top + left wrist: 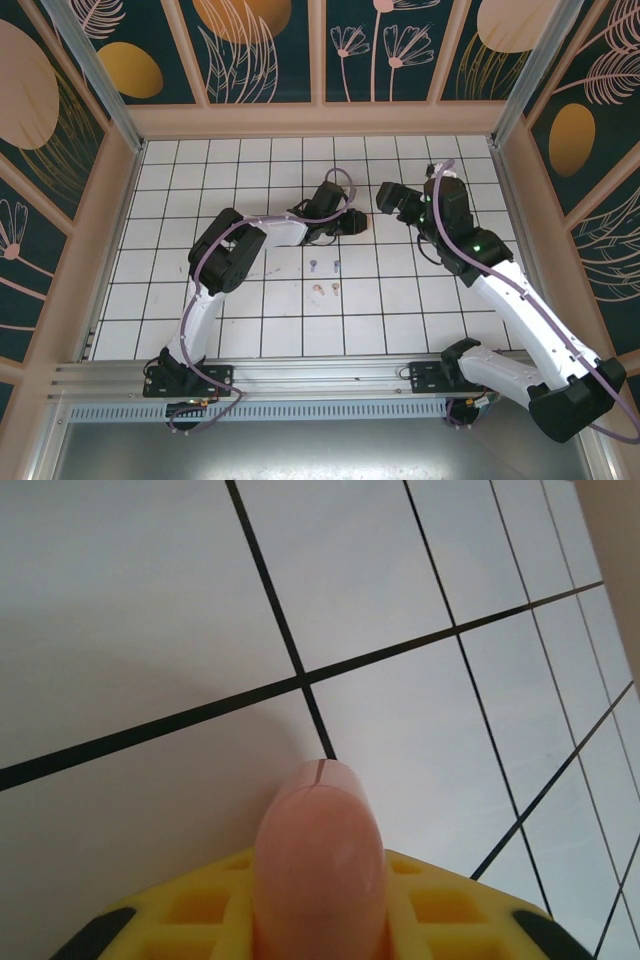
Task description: Insert wireless bluetooth earbuds into charging case
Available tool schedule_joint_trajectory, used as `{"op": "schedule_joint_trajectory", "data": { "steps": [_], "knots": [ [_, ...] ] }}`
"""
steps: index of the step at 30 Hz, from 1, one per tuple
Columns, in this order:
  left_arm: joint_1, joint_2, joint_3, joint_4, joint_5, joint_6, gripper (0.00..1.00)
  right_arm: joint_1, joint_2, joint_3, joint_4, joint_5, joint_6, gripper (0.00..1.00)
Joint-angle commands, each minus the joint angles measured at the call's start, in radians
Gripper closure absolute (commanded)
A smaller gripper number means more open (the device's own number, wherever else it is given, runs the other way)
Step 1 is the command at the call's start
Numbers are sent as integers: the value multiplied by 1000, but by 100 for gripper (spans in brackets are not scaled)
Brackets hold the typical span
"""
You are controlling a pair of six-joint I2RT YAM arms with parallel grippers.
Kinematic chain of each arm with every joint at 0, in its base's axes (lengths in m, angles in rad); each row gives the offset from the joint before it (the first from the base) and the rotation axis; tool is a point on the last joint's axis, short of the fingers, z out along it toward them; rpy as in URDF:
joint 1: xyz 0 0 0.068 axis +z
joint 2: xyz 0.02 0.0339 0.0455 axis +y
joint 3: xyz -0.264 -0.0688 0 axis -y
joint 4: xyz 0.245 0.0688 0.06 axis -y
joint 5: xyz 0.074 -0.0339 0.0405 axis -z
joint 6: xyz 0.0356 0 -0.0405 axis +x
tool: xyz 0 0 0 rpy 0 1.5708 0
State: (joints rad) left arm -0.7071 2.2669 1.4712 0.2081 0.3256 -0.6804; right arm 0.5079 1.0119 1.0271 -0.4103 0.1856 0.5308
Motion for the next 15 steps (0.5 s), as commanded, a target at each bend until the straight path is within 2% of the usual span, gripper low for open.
{"op": "schedule_joint_trajectory", "data": {
  "steps": [1,8,15],
  "knots": [
    [-3,7,37,-69,-30,25,67,-12,-26,30,-29,30,17,1],
    [-2,-50,70,-175,-95,116,44,-20,-34,43,-57,45,26,1],
    [-1,-161,72,-219,-155,202,26,-19,-26,39,-58,33,52,1]
  ]
}}
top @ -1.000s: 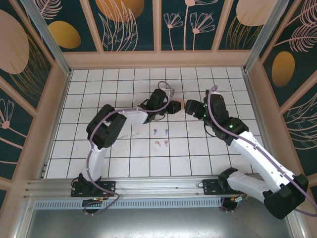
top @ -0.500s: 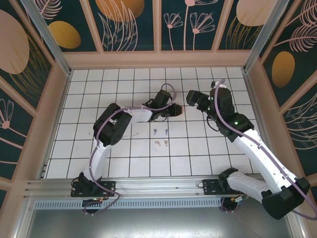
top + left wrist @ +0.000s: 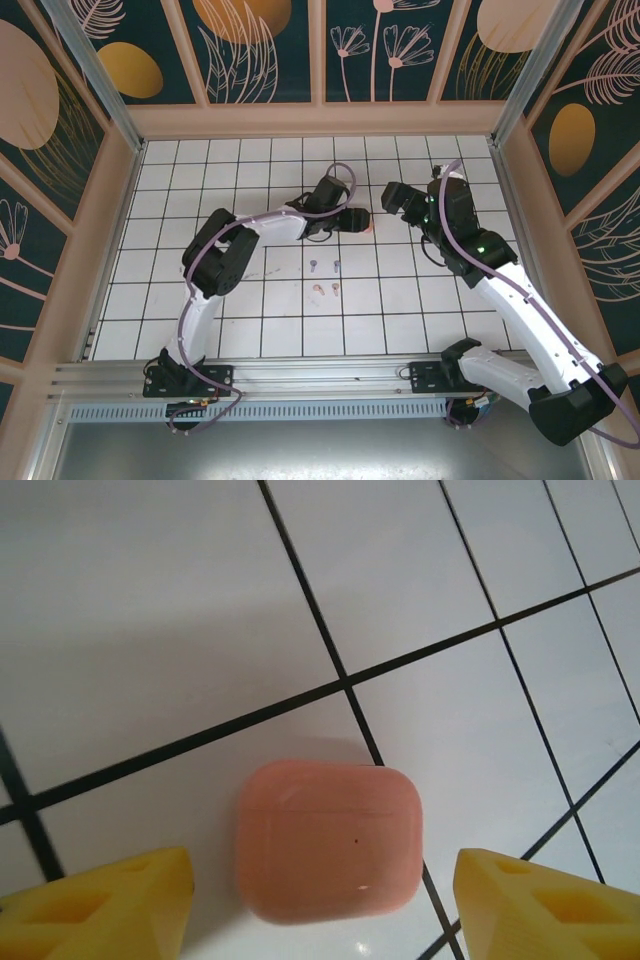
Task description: Insert wireless bluetooth earbuds into charging case
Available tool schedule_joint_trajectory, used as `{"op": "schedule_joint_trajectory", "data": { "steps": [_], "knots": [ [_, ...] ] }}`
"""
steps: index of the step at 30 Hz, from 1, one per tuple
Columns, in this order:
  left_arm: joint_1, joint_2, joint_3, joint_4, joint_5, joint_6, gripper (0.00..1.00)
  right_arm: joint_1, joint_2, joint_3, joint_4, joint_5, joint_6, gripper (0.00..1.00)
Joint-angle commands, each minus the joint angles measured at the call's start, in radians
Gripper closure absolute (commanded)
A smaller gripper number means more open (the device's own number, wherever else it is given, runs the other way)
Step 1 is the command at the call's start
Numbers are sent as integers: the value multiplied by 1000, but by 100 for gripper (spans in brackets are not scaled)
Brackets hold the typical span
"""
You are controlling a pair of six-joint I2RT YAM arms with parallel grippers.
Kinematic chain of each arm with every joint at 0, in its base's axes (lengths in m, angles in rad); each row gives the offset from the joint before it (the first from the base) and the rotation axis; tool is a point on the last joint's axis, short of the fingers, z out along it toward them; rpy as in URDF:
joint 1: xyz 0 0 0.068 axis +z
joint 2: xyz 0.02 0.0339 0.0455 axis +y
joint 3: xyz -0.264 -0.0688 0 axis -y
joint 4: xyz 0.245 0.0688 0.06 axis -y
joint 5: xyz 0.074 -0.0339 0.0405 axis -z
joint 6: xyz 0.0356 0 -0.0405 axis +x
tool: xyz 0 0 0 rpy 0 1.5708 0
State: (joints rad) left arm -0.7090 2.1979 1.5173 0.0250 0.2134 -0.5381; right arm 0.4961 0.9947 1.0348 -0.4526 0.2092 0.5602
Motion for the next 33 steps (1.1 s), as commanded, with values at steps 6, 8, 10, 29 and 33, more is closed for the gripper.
{"op": "schedule_joint_trajectory", "data": {
  "steps": [6,8,10,29,33],
  "knots": [
    [3,-280,-62,16,-122,97,12,-9,19,36,-37,-31,23,2],
    [8,-355,-118,48,-155,107,10,-10,47,40,-43,-54,25,3],
    [13,-448,-202,91,-205,109,2,-10,89,45,-49,-78,39,6],
    [186,-867,-702,252,-503,14,1,151,809,438,-195,-148,137,19],
    [247,-875,-730,252,-522,-17,1,181,976,594,-267,-147,173,22]
  ]
}}
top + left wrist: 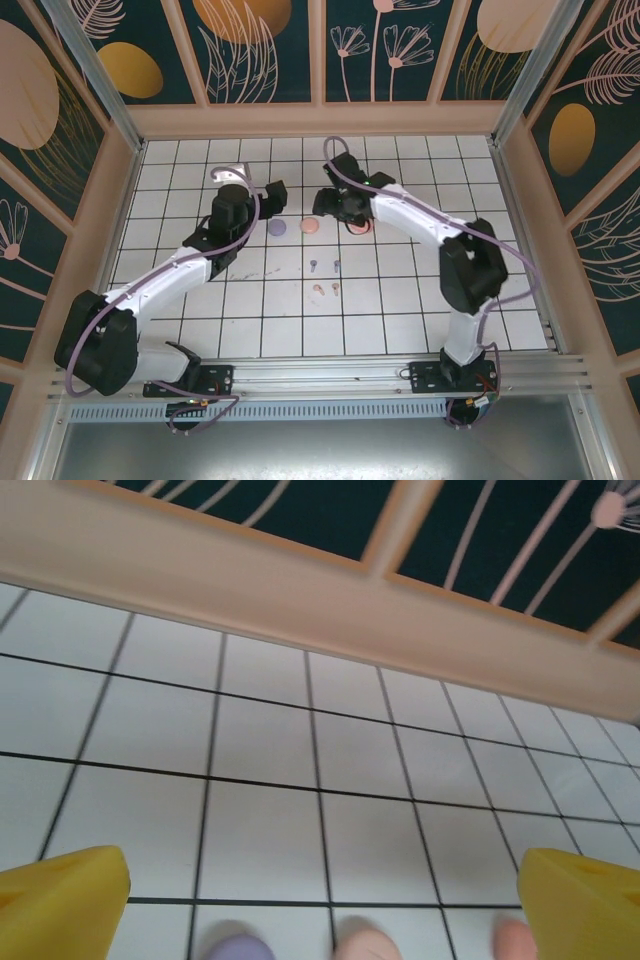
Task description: Insert wireless bluetooth earbuds into charging case
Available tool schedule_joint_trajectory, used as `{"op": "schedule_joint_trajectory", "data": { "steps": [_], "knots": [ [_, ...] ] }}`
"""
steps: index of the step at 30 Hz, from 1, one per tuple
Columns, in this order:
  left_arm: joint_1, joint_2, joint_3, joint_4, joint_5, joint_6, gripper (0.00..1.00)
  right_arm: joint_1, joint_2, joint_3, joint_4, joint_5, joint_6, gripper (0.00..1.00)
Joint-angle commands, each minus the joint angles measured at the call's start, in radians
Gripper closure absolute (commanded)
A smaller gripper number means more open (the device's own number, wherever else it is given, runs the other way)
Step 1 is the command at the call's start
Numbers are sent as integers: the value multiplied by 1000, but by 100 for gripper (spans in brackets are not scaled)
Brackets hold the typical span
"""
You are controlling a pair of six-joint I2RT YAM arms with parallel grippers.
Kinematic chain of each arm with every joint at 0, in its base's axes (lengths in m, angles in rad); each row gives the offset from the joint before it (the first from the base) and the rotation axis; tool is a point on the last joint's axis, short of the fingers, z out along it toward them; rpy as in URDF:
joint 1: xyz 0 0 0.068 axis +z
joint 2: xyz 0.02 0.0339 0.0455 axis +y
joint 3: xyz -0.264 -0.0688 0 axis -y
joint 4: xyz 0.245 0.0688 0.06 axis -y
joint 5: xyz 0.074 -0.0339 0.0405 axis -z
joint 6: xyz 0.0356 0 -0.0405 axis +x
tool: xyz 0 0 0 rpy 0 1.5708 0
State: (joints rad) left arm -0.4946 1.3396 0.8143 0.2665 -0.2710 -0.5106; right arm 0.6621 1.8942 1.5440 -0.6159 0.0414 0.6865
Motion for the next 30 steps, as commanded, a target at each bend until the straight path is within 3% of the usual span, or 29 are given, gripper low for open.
{"op": "schedule_joint_trajectory", "data": {
  "steps": [1,5,10,30],
  "knots": [
    [56,-19,-39,19,-21,-58,1,19,118,127,-125,21,56,22],
    [131,-10,-62,30,48,-107,1,28,254,275,-196,13,78,23],
    [158,-6,-96,64,68,-124,1,33,360,407,-258,-7,101,24],
    [178,-32,-156,132,115,-145,1,82,553,613,-343,-22,125,28]
  ]
}}
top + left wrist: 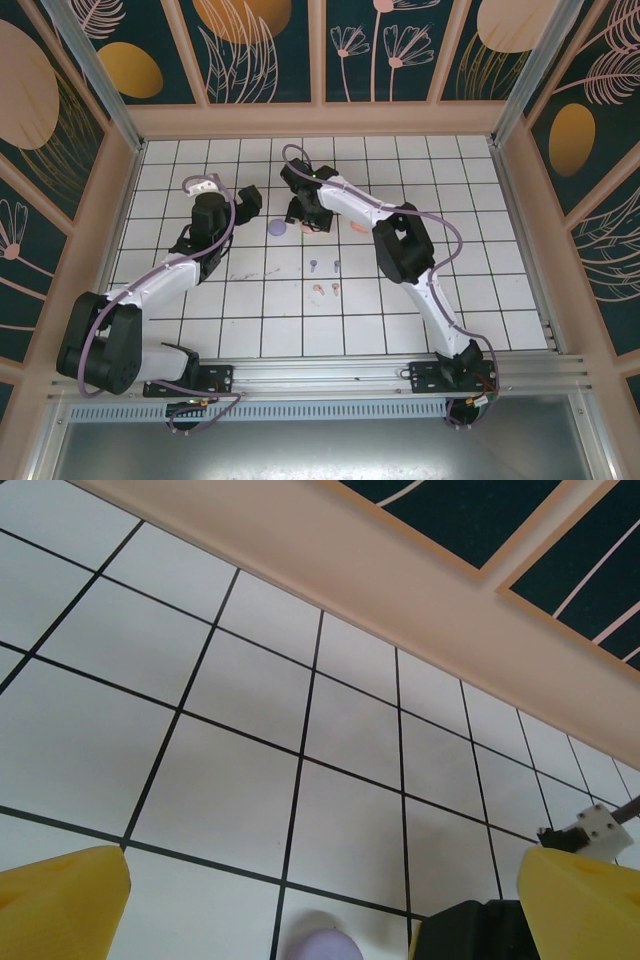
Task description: Insert wireless bluetooth earbuds into charging case
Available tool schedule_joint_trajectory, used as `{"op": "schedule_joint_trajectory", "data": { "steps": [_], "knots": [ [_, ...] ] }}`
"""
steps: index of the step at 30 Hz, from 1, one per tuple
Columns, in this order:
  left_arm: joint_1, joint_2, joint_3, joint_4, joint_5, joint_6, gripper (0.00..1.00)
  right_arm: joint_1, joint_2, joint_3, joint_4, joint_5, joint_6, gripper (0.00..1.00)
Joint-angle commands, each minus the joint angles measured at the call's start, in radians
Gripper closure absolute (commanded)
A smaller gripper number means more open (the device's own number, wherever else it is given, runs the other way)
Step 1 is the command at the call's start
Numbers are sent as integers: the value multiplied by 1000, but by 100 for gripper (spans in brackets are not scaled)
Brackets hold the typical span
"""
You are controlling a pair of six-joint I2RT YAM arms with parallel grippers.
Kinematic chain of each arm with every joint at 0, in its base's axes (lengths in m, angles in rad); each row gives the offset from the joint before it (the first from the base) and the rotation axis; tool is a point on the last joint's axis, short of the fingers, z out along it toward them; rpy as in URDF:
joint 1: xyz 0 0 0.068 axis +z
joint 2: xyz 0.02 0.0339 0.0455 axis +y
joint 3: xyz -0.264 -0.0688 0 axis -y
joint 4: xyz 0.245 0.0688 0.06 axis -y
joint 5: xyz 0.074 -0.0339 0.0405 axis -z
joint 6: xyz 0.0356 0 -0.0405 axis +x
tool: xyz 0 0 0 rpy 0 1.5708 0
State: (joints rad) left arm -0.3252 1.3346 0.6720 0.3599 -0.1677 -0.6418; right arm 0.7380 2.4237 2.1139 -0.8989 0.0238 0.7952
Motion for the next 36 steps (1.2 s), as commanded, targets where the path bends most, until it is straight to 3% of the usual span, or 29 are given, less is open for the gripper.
{"op": "schedule_joint_trajectory", "data": {
  "steps": [1,13,20,30,36],
  "knots": [
    [8,-28,-17,40,13,-14,2,6,27,45,-59,-5,18,28],
    [10,-38,-26,50,38,-21,1,17,43,52,-83,1,-31,46],
    [10,-45,-27,49,78,-14,1,52,-28,-28,-87,82,-115,49],
    [8,-91,-141,209,366,-34,1,46,-306,-413,147,102,-72,52],
    [8,-85,-297,480,571,-115,2,-14,-433,-534,311,36,6,52]
  ]
}}
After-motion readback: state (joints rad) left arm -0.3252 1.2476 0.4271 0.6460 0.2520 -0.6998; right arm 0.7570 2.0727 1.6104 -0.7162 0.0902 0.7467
